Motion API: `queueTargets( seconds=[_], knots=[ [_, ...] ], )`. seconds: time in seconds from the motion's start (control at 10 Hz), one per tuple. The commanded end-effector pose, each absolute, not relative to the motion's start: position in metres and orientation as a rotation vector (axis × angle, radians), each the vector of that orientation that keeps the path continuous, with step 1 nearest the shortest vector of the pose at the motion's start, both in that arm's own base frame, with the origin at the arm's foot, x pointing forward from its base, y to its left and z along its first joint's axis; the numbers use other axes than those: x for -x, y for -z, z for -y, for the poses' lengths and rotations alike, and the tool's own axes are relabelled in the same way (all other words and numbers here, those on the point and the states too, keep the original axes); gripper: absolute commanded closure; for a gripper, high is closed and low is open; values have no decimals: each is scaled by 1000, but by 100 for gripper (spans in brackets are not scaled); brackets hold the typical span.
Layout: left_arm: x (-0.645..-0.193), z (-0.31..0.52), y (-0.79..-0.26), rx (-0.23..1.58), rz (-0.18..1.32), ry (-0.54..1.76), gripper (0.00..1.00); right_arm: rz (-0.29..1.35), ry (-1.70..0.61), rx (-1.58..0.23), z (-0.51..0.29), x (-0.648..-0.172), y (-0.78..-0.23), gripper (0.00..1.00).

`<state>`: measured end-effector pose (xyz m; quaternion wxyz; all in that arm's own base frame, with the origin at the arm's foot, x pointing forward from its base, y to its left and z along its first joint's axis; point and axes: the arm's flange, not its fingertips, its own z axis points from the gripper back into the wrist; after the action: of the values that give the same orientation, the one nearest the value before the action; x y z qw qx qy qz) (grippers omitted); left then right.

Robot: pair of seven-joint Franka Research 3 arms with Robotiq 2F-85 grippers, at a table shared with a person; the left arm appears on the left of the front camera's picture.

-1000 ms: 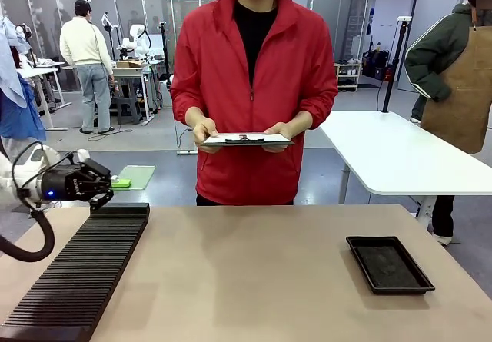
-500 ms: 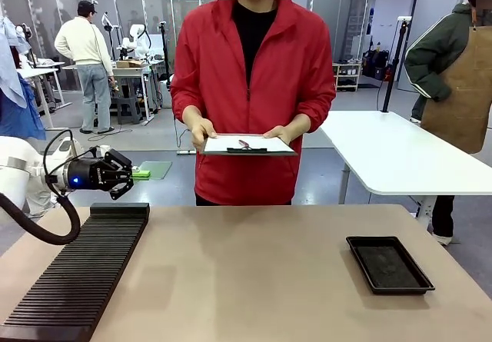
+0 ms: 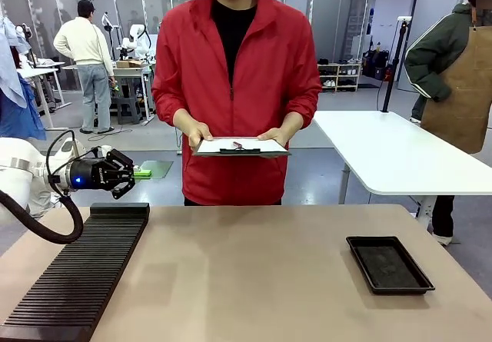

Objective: Inspect the PCB.
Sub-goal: Pick up the Blank PCB and present it to the human, then release the Blank PCB you were holding.

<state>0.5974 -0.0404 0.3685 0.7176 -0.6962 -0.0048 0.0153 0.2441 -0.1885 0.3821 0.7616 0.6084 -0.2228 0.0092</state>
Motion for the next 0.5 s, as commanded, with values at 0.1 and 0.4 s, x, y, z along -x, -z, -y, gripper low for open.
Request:
queueTargets(
  seconds=[0.1, 0.4],
  knots=[
    [-595, 41, -371, 1535, 8, -30, 97, 493, -23, -1333, 189, -244, -384, 0],
    [-595, 41, -371, 1535, 8, -30, 97, 493, -23, -1333, 189, -244, -384, 0]
  ],
)
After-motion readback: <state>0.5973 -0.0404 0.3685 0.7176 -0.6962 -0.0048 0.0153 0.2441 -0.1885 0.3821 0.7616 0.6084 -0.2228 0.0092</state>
